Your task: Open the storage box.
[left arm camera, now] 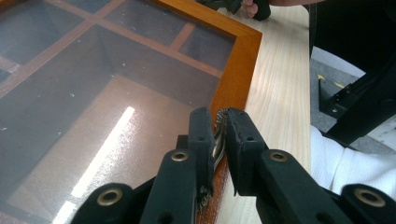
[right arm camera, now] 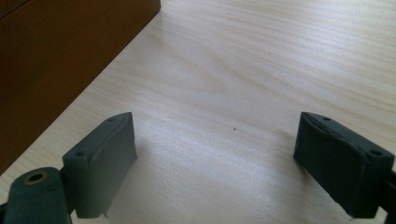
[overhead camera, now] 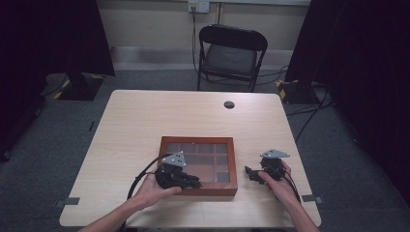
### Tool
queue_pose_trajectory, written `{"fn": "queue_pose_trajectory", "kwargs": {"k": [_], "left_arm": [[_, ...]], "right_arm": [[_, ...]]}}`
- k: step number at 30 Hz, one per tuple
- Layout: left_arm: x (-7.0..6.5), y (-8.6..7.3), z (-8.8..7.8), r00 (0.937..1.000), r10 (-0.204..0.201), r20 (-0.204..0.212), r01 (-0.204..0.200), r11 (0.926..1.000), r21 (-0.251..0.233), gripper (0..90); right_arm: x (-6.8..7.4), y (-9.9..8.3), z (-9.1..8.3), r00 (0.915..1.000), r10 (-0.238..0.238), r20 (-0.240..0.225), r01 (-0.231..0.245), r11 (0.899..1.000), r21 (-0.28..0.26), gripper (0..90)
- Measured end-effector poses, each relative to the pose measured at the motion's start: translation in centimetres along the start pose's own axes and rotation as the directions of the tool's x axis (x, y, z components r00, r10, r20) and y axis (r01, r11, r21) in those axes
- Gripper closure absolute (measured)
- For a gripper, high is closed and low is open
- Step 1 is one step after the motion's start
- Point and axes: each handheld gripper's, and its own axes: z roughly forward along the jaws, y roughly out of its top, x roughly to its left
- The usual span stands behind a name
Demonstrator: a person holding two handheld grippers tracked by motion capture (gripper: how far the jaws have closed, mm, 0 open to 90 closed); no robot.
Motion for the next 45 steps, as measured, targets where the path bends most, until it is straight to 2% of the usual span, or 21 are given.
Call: {"fn": "queue_pose_trajectory", "kwargs": {"k": [12,45], "left_arm": [[0.2,0.2,-0.2,0.9994,-0.032,0.014,0.033,0.9995,-0.005,80.9],[0.4,1.9,-1.8,0.9978,-0.047,0.046,0.05,0.9974,-0.053,81.0]], "right_arm": [[0.0,0.0,0.0,1.0,-0.001,0.0,0.001,1.0,0.0,12.0],[0.0,0.0,0.0,1.0,-0.001,0.0,0.001,1.0,0.0,12.0]]}}
